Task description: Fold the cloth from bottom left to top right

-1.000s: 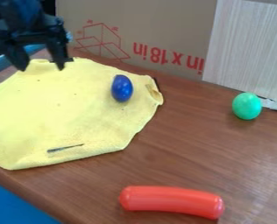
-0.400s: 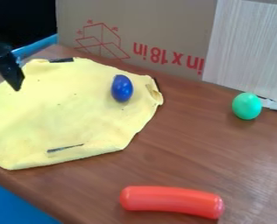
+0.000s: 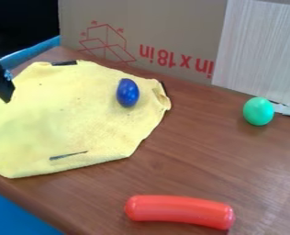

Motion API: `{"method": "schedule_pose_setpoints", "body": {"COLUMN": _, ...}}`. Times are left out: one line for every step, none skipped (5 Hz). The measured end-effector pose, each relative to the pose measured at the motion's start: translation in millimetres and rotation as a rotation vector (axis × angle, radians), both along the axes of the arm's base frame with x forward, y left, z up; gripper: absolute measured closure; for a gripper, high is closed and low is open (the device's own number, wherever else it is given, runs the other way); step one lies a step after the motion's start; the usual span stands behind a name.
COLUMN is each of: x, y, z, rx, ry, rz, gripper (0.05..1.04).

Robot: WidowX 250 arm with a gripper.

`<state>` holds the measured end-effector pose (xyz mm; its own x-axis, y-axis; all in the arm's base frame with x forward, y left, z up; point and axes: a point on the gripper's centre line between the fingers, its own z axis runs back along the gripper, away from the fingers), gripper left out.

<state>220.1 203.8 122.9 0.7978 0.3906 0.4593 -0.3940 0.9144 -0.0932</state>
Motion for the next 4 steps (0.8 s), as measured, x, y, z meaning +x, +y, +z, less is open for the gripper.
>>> {"method": "schedule_pose_setpoints", "body": {"x": -6.3, "y": 10.6, "z": 1.8, "rx": 0.025, "ry": 0.01, "rz": 0.021, "gripper": 0.085}}
{"method": "schedule_pose_setpoints", "body": {"x": -12.4, "y": 21.5, "z": 1.6, "rx": 0.027, "ry": -0.004, "rz": 0.034, "gripper": 0.085}}
{"method": "schedule_pose_setpoints", "body": {"x": -18.4, "y": 32.8, "z": -3.5, "rx": 0.038, "ry": -0.018, "rz": 0.034, "gripper": 0.085}}
{"method": "schedule_pose_setpoints", "body": {"x": -23.0, "y": 49.5, "z": -8.1, "rx": 0.049, "ry": -0.048, "rz": 0.031, "gripper": 0.085}}
